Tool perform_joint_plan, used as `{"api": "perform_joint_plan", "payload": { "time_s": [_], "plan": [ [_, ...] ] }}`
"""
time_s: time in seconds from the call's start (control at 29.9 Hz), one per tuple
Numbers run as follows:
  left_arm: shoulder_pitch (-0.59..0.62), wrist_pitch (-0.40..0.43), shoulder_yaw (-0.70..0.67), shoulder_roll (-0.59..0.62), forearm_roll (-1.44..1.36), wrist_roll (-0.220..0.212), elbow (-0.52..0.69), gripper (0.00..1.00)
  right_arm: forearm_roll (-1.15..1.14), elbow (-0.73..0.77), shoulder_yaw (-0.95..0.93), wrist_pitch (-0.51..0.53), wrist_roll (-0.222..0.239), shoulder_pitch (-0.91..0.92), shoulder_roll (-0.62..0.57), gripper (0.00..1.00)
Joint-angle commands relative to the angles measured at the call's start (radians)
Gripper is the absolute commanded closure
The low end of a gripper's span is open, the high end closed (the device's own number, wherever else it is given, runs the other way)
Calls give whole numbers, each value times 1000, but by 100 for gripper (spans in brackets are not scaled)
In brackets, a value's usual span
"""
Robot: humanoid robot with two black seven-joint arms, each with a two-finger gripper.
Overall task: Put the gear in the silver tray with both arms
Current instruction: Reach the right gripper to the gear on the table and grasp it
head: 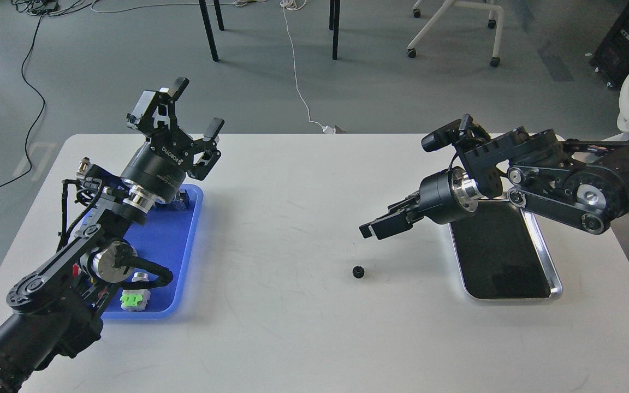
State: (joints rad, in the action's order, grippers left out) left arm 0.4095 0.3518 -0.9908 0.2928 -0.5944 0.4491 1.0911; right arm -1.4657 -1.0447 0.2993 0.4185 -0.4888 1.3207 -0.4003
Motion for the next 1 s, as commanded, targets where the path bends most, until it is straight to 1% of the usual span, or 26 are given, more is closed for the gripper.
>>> {"api": "perform_joint_plan", "payload": {
  "time_s": [0.0, 0.3, 0.37, 0.43, 0.47, 0.6, 0.74, 0.84, 0.94, 0.97],
  "plan": [
    [-4, 3, 0, 0, -1, -1, 1, 2, -88, 2, 61, -33, 0, 14, 55, 2],
    [-15, 3, 1, -1, -4, -3, 7, 2, -114, 18, 173, -67, 0, 37, 172, 6],
    [-17, 3, 1, -1, -4, -3, 7, 2, -114, 32, 210, -95, 0, 37, 192, 8],
    [-17, 3, 1, -3, -4, -3, 7, 2, -114, 45, 244, -153, 0, 37, 210, 10],
    [-17, 3, 1, -4, -4, -3, 7, 2, -114, 52, 253, -173, 0, 37, 216, 12],
    [-17, 3, 1, -9, -5, -3, 7, 2, -114, 72, 270, -194, 0, 38, 245, 29],
    [-23, 3, 1, -11, -5, -4, 9, 2, -114, 75, 276, -194, 0, 37, 262, 35],
    [-28, 4, 1, -11, -5, -3, 9, 2, -114, 78, 279, -194, 0, 37, 262, 36],
    [-29, 4, 0, -11, -5, -3, 9, 2, -114, 80, 293, -194, 0, 37, 264, 41],
    [-29, 4, 0, -11, -5, -3, 9, 2, -114, 81, 294, -196, 0, 37, 262, 41]
  ]
}}
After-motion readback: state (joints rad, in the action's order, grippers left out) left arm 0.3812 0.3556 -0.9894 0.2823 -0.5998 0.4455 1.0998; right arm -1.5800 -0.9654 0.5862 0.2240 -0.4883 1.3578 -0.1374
